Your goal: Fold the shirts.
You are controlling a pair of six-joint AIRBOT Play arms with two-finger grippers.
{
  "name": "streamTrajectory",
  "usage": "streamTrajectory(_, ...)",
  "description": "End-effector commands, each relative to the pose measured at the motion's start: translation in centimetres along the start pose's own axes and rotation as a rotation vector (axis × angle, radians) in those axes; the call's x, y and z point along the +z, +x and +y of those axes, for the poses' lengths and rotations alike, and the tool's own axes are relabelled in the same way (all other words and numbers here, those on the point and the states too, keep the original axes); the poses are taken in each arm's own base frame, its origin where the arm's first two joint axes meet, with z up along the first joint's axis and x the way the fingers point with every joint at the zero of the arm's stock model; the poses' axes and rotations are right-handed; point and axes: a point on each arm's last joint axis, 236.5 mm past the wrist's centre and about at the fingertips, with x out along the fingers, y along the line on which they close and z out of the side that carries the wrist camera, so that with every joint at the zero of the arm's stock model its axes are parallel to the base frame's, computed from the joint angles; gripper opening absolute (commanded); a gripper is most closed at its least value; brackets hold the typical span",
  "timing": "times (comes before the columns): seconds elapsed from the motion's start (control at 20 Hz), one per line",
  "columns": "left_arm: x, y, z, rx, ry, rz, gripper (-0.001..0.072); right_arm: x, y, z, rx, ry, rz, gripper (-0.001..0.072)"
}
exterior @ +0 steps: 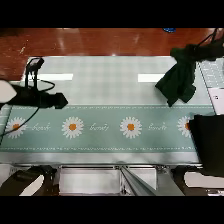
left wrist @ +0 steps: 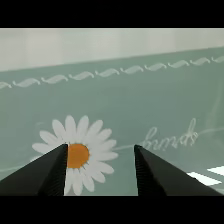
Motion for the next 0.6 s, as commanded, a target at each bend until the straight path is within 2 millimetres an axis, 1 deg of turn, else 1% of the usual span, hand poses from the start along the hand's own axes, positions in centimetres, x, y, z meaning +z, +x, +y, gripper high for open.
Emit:
streamTrajectory(0.0, -4.2, -1.8, -1.5, -0.075, -0.020, -0.064, 0.0509, 7.1, -10.8, 6.4, 0.175, -0.072, -0.281, 0.0037)
streamTrajectory(0.1, -5.6, -2.2, -1.4, -0.076, -0.020, -0.089, 0.0509, 9.1, -16.6, 9.8, 0.279, -0.118, -0.400, 0.0037)
streamTrajectory(0.2, -6.3, -2.2, -1.3, -0.078, -0.047, -0.096, 0.0509, 10.4, -22.3, 12.8, 0.369, -0.164, -0.510, 0.0037)
streamTrajectory(0.3, -6.5, -2.0, -1.3, -0.080, -0.051, -0.090, 0.0509, 11.1, -27.8, 15.5, 0.439, -0.264, -0.616, 0.0037)
streamTrajectory(0.4, -5.7, -1.9, -1.5, -0.091, -0.060, -0.114, 0.0509, 11.6, -32.5, 17.8, 0.510, -0.311, -0.698, 0.0037)
streamTrajectory(0.45, -5.3, -1.9, -1.7, -0.102, -0.066, -0.130, 0.0509, 11.3, -34.2, 18.8, 0.542, -0.336, -0.703, 0.0037)
streamTrajectory(0.5, -5.0, -1.9, -2.0, -0.115, -0.073, -0.141, 0.0509, 10.6, -34.9, 19.5, 0.566, -0.361, -0.686, 0.0037)
streamTrajectory(0.55, -4.8, -2.0, -2.1, -0.123, -0.077, -0.148, 0.0509, 9.5, -35.1, 20.3, 0.604, -0.379, -0.647, 0.0037)
